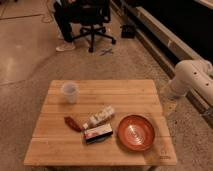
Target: Place the pepper in the ceramic bowl
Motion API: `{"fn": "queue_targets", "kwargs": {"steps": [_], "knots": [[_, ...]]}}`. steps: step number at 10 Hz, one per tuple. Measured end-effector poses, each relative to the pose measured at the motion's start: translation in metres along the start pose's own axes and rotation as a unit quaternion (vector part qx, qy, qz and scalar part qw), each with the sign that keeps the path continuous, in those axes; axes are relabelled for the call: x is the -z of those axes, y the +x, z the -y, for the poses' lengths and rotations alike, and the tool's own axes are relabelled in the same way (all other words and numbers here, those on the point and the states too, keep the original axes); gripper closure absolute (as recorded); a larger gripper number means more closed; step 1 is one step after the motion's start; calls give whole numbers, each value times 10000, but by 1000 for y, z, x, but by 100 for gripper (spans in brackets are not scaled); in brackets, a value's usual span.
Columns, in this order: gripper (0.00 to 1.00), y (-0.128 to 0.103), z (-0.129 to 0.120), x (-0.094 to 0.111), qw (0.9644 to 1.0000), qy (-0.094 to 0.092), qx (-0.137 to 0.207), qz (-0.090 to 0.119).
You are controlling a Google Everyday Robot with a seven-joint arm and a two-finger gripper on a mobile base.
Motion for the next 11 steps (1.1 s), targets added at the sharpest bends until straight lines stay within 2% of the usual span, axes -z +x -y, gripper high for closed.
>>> {"fn": "queue_targets", "kwargs": {"steps": [3,4,6,7,9,11], "knots": [[21,0,0,0,10000,-4,1,1],[29,-1,-1,0,10000,-6,8,-5],[54,-1,1,2,10000,13,-4,4],[59,-1,0,0,10000,-9,4,-4],[59,-5,-9,0,10000,-7,-1,-5],[59,-4,-5,1,10000,11,-16,-5]]}}
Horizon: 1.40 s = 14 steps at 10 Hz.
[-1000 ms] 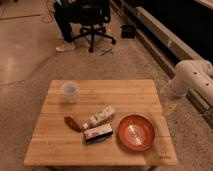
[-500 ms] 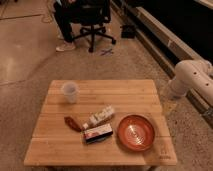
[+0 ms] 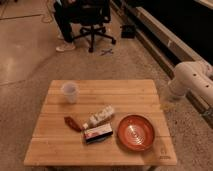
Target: Place the pepper in the ceramic bowl
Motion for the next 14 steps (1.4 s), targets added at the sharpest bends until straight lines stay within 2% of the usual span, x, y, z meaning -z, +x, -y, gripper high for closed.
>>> {"fn": "queue_targets", "kwargs": {"steps": [2,6,8,9,12,14], "knots": [[59,-1,2,0,10000,-26,23,-5],[59,4,-22,7,10000,-9,-2,-6],[59,2,-8,5,9999,103,49,-6],[59,0,-4,3,10000,62,70,-27],[59,0,-18,5,10000,28,43,-30],[59,-5,-9,5,10000,53,70,-19]]}}
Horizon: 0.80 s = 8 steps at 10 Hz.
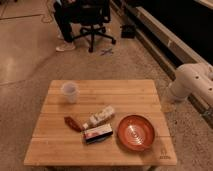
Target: Place the pepper in the ceramic bowl
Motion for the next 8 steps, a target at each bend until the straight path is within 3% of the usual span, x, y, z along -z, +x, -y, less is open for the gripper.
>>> {"fn": "queue_targets", "kwargs": {"steps": [8], "knots": [[59,0,-1,0,10000,-25,-10,-21]]}}
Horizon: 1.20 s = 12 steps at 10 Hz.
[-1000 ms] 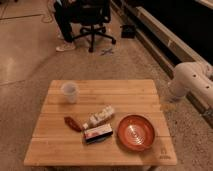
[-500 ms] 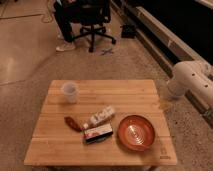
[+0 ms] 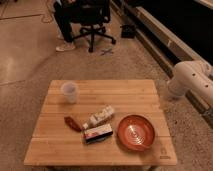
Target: Place the pepper in the ceramic bowl
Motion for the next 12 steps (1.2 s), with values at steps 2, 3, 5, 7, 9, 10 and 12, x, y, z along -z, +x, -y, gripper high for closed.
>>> {"fn": "queue_targets", "kwargs": {"steps": [2,3,5,7,9,10,12], "knots": [[59,-4,2,1,10000,18,12,14],[59,0,3,3,10000,33,5,15],[59,-4,1,9,10000,13,30,13],[59,-5,1,3,10000,14,7,1],[59,-2,2,5,10000,23,2,12],[59,-2,0,7,10000,2,8,0],[59,-5,0,5,10000,3,18,-1]]}}
